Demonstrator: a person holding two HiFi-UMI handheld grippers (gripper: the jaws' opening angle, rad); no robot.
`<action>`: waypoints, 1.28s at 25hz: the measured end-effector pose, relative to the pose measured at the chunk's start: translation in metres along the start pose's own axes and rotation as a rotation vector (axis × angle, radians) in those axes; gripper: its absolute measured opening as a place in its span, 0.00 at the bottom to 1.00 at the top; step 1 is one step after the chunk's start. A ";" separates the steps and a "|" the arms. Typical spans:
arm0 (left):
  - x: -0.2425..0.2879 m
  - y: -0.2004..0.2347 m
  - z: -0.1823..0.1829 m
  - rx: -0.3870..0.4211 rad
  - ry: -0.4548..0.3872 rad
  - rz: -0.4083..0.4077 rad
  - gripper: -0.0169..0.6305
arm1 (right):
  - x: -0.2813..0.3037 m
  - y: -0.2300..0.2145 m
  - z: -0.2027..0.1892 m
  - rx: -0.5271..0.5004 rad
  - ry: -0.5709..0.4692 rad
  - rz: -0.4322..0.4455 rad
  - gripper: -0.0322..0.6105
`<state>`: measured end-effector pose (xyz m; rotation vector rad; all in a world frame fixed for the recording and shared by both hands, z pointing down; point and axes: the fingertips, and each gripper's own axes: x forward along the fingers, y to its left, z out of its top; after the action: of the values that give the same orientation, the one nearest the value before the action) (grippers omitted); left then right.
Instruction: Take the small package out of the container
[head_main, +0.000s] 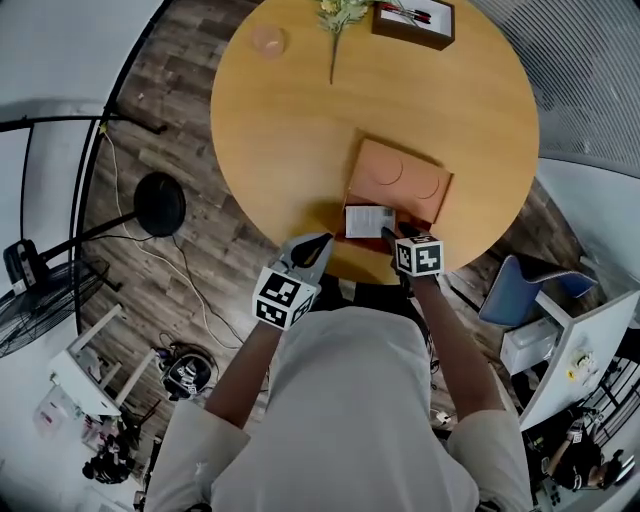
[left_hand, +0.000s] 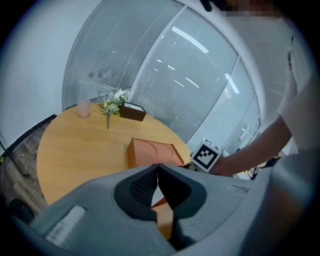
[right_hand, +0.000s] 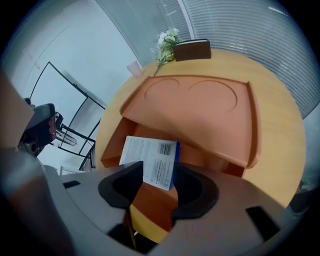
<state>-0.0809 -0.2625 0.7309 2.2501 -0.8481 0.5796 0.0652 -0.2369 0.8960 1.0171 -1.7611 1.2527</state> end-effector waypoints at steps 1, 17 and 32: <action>-0.001 0.002 -0.001 -0.003 0.001 0.008 0.05 | 0.006 -0.001 -0.001 0.008 0.011 0.006 0.34; -0.014 0.029 -0.019 -0.030 0.023 0.062 0.05 | 0.033 0.005 -0.008 0.102 0.049 0.032 0.36; -0.038 0.019 -0.006 0.035 0.005 0.020 0.05 | -0.017 0.044 0.004 0.130 -0.155 0.013 0.36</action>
<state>-0.1217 -0.2535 0.7209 2.2734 -0.8647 0.6135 0.0322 -0.2287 0.8628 1.2067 -1.8237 1.3421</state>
